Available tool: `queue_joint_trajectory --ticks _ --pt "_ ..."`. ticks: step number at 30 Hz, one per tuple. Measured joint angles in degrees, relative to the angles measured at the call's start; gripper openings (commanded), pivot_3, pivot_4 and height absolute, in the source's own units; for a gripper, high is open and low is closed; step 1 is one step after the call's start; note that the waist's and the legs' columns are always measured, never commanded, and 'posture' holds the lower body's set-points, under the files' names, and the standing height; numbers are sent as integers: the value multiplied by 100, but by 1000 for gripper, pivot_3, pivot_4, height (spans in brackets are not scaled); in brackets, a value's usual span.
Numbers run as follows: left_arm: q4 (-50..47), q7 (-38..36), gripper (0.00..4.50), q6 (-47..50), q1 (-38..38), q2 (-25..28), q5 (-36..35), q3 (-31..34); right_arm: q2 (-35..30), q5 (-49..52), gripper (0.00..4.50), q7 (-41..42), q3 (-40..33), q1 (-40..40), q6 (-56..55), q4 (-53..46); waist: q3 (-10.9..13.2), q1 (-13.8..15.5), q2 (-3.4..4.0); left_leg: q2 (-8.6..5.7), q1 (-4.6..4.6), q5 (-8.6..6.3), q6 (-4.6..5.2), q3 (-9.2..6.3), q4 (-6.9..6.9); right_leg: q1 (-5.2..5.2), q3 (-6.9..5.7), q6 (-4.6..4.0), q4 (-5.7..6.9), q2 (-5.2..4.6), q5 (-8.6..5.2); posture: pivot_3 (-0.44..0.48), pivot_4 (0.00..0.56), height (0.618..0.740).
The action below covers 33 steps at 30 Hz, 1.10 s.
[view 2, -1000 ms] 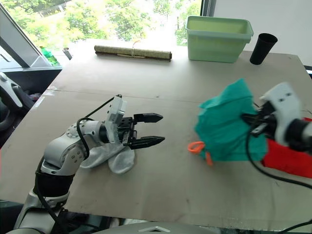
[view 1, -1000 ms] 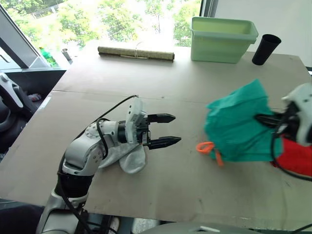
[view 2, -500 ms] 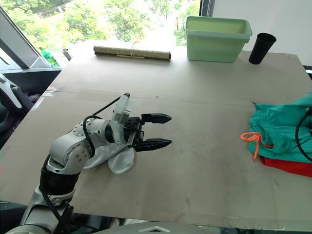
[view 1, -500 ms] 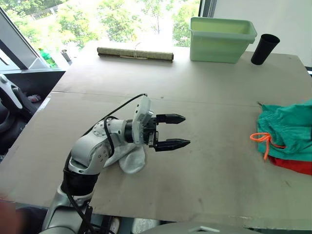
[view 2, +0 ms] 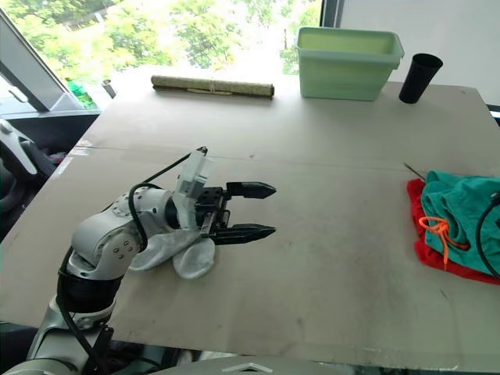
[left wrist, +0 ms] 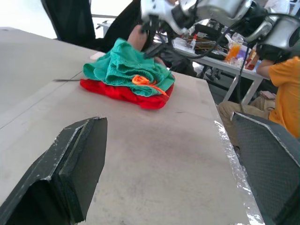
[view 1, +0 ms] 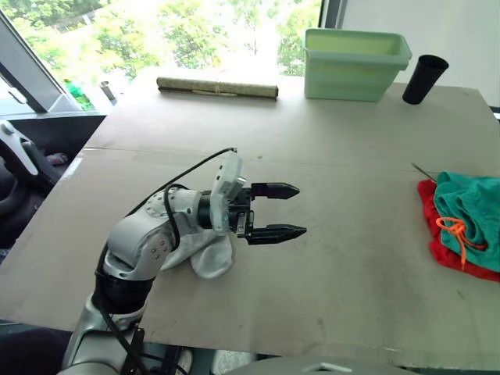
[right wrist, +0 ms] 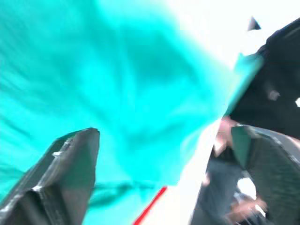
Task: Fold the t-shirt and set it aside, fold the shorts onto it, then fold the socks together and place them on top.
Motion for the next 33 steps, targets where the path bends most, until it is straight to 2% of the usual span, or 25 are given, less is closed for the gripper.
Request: queue_joint_trajectory --ticks 3,6,9,12,14,15,16,19,22,27,33 --pt "191 -92 4500 -4 -51 6 1 10 1018 374 4479 -25 -932 -34 -41 -877 3 -7 -7 -4 -1 0 1 0 1 0 1 1 -2 -1 0 0 150 740" --pt "426 -94 4500 -2 -158 -23 2 27 2361 1382 4479 -26 -1610 -667 -236 -1608 4 -45 -9 -2 5 0 1 1 4 0 12 -1 2 5 1 0 150 740" --pt "476 75 4500 -107 -226 -117 121 39 2706 2123 4479 -19 -1568 -884 -259 -1984 3 -49 -3 -3 8 0 2 2 0 0 16 -6 4 6 3 0 150 740" --pt "648 519 4500 -160 -137 -47 391 238 2903 2830 4479 252 -494 -495 -540 -2416 1 -53 -7 0 5 0 2 1 -9 -7 17 -29 5 11 14 0 150 740" --pt "591 499 4500 -139 262 406 435 508 2927 3179 4479 407 251 -407 -672 -2480 1 -137 -8 3 8 0 2 6 -14 -10 24 -31 5 15 13 0 150 740" --pt "662 381 4500 -129 876 1035 522 928 2959 3457 4479 531 895 -352 -831 -2526 3 -230 -8 10 9 0 0 10 -19 -14 28 -32 5 20 13 0 150 740" --pt "686 376 4500 -127 917 1075 547 983 2960 3487 4479 544 949 -340 -841 -2527 3 -224 -7 10 7 1 0 7 -19 -14 24 -32 5 18 13 0 150 740" --pt "745 17 4500 -369 1623 1698 687 1600 2801 3512 4479 630 1897 -307 -1191 -2505 4 -134 -11 -2 2 -8 -9 -2 -16 -18 6 -38 -3 -3 4 0 150 740" --pt "822 -371 4500 -616 2318 2112 859 1894 2665 3467 4479 721 2454 -96 -1503 -2439 4 -101 -11 -14 1 -20 -22 0 -16 -18 2 -42 -7 -27 -5 0 150 740" --pt "1124 -339 4500 -1090 2747 2085 1402 1924 2449 3043 4479 668 3157 40 -2159 -2179 3 -30 -12 -20 -2 -22 -20 -1 -14 -20 -3 -33 -8 -50 -10 0 150 740" --pt "912 129 4500 -1162 2731 1717 1624 1612 2351 2879 4479 511 3283 394 -2559 -2129 1 -24 -17 -21 -4 -23 -18 -1 -24 -21 -10 -51 -8 -55 1 0 150 740"
